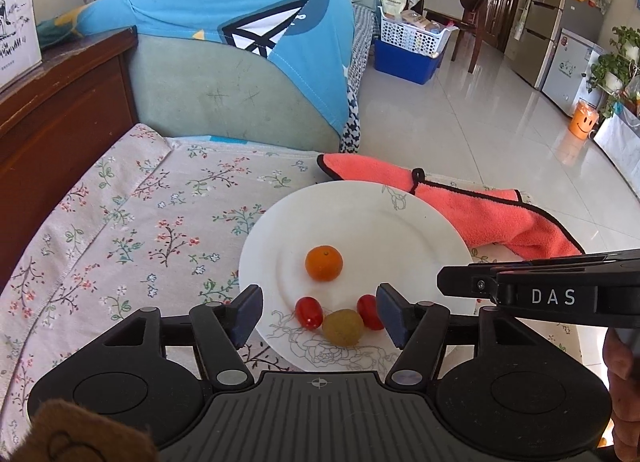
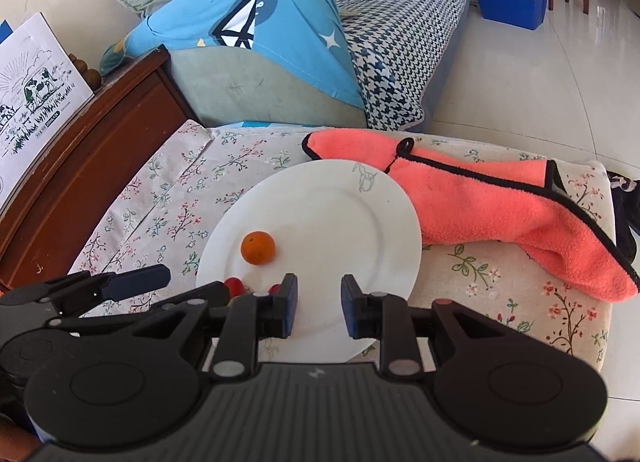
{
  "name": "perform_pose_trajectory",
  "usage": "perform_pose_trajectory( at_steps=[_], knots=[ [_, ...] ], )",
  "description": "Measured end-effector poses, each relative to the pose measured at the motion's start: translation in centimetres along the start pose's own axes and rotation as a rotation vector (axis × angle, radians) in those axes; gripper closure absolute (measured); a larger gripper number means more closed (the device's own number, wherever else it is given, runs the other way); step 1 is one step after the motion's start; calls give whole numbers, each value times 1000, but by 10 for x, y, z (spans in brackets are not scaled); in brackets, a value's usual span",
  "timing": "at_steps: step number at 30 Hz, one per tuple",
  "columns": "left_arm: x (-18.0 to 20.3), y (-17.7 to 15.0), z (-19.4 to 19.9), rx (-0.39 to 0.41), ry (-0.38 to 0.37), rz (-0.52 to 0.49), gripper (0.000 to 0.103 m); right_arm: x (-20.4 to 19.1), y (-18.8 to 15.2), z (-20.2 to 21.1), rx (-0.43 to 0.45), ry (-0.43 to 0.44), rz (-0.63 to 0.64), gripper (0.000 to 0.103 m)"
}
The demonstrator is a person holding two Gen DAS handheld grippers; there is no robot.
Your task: Organize fruits
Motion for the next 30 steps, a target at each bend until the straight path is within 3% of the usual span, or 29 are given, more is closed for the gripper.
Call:
perform_pose_trajectory(
  at_steps=[4,9,30],
  knots=[
    [-9,-2,11,13,45,-10,39,-2,-3,4,-8,19,5,77],
    [-25,-9,28,12,73,5,29,-10,-10,12,-3,36,32,75],
    [-67,-68,73,-40,86,49,29,-51,-71,31,-67,150,122,74]
  ],
)
Point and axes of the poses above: each gripper's, at about its wrist camera, not at the fingertips, and z roughly against the way its jaws point, x to its right, y to its top, the point moved 1 cm from there along -z, roughly the way its jaws point, and after that the axes turned 2 degrees about z, right-handed, at the moved point
